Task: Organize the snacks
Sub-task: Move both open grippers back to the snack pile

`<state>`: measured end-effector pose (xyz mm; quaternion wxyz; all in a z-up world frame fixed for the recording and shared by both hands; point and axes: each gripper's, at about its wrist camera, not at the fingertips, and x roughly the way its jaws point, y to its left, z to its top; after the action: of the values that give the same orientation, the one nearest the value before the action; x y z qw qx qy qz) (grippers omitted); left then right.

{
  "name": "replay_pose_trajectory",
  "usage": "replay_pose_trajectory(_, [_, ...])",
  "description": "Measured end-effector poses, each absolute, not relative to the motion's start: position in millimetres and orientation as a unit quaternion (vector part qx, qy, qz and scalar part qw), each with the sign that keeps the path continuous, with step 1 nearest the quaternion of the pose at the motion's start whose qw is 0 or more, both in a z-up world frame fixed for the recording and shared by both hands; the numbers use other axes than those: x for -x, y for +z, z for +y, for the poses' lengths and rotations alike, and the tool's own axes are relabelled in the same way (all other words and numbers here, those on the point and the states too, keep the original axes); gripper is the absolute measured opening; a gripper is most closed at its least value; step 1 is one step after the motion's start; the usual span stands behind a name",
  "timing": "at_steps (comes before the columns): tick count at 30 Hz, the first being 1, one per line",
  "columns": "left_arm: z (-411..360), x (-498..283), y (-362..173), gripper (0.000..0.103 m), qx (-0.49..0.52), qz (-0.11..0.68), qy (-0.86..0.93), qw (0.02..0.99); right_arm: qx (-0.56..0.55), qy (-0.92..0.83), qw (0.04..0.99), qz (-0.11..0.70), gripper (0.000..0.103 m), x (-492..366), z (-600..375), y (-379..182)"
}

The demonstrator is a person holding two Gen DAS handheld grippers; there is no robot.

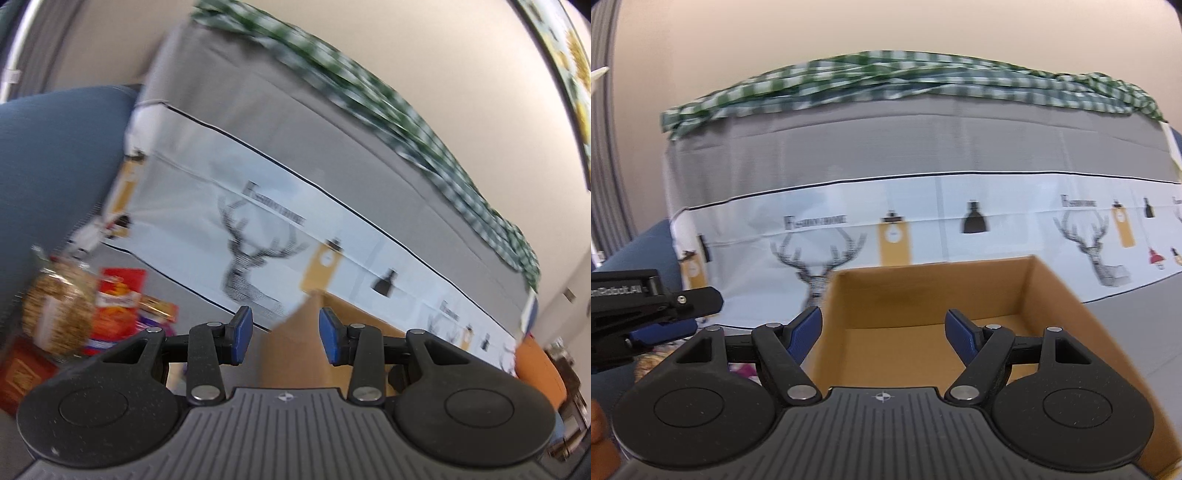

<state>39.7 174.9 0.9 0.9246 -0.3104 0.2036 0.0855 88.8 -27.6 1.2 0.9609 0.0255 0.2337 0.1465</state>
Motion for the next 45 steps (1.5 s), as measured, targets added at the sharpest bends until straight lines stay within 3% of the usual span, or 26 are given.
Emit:
replay_pose_trajectory(9, [255, -6, -22, 0.043, 0.397, 0.202, 0.194, 0.874, -0.03, 0.213, 0.95, 0.225, 0.059, -72, 36, -6])
replay_pose_trajectory(16, [307, 20, -51, 0.045, 0.498, 0.211, 0.254, 0.802, -0.011, 0.256, 0.938, 0.232, 0.059, -61, 75, -22])
replay_pose_trajectory(22, [306, 16, -60, 0.051, 0.502, 0.23, 0.248, 0.796, 0.007, 0.285, 0.921, 0.265, 0.059, -64, 107, -45])
replay_pose_trajectory(29, [306, 16, -67, 0.056, 0.512, 0.24, 0.236, 0.79, 0.017, 0.274, 0.905, 0.324, 0.069, -77, 131, -84])
replay_pose_trajectory(35, [304, 17, -76, 0.075, 0.531, 0.253, 0.23, 0.776, 0.036, 0.276, 0.889, 0.363, 0.082, -88, 145, -118])
replay_pose_trajectory(40, [308, 18, -82, 0.085, 0.548, 0.251, 0.227, 0.765, 0.059, 0.287, 0.875, 0.384, 0.083, -95, 157, -136])
replay_pose_trajectory(43, [310, 18, -86, 0.087, 0.56, 0.246, 0.231, 0.757, 0.066, 0.296, 0.87, 0.389, 0.072, -98, 157, -141])
replay_pose_trajectory(45, [310, 17, -87, 0.09, 0.561, 0.241, 0.236, 0.756, 0.072, 0.299, 0.87, 0.384, 0.048, -98, 156, -141])
